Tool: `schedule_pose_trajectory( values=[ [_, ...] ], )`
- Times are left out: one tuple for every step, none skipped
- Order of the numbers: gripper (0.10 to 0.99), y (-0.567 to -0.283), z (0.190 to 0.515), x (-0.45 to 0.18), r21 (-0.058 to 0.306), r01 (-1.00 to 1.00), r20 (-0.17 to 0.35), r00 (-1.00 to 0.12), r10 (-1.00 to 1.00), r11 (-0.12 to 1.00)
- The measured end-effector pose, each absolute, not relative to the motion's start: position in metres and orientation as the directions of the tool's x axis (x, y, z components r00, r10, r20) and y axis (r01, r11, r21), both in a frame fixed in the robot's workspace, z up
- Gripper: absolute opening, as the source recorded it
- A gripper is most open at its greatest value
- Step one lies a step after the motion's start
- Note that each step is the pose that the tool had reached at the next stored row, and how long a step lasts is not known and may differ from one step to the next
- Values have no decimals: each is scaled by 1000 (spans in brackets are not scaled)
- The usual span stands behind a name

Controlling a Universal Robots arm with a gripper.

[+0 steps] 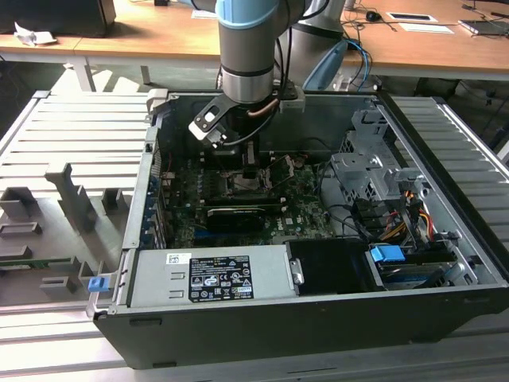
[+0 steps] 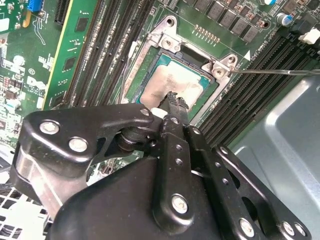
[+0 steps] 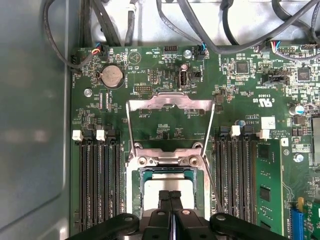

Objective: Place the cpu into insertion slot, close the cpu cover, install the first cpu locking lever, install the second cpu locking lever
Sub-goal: 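Close the cpu cover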

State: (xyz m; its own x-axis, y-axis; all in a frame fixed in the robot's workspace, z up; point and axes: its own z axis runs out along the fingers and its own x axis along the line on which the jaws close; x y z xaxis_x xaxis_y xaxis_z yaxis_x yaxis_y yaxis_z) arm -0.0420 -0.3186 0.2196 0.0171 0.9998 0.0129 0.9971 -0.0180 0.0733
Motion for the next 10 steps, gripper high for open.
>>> schedule_pose_trajectory(
  values=[
    [106, -319, 220, -41, 73, 997, 13, 17, 1000, -18],
    [106, -319, 220, -40, 73, 997, 13, 17, 1000, -18],
    [106, -319, 220, -40, 73, 997, 13, 17, 1000, -18],
    [106, -319, 220, -40, 73, 997, 13, 17, 1000, -18],
    [106, -319, 220, -40, 73, 997, 13, 17, 1000, -18],
    [106, -319, 220, -40, 73, 997, 13, 17, 1000, -18],
    [106, -319, 220, -40, 73, 997, 13, 17, 1000, -18],
    [106, -319, 221, -40, 73, 997, 13, 17, 1000, -18],
    [106, -319, 224, -40, 73, 997, 13, 17, 1000, -18],
    [106, -319, 225, -40, 73, 997, 13, 17, 1000, -18]
  ],
)
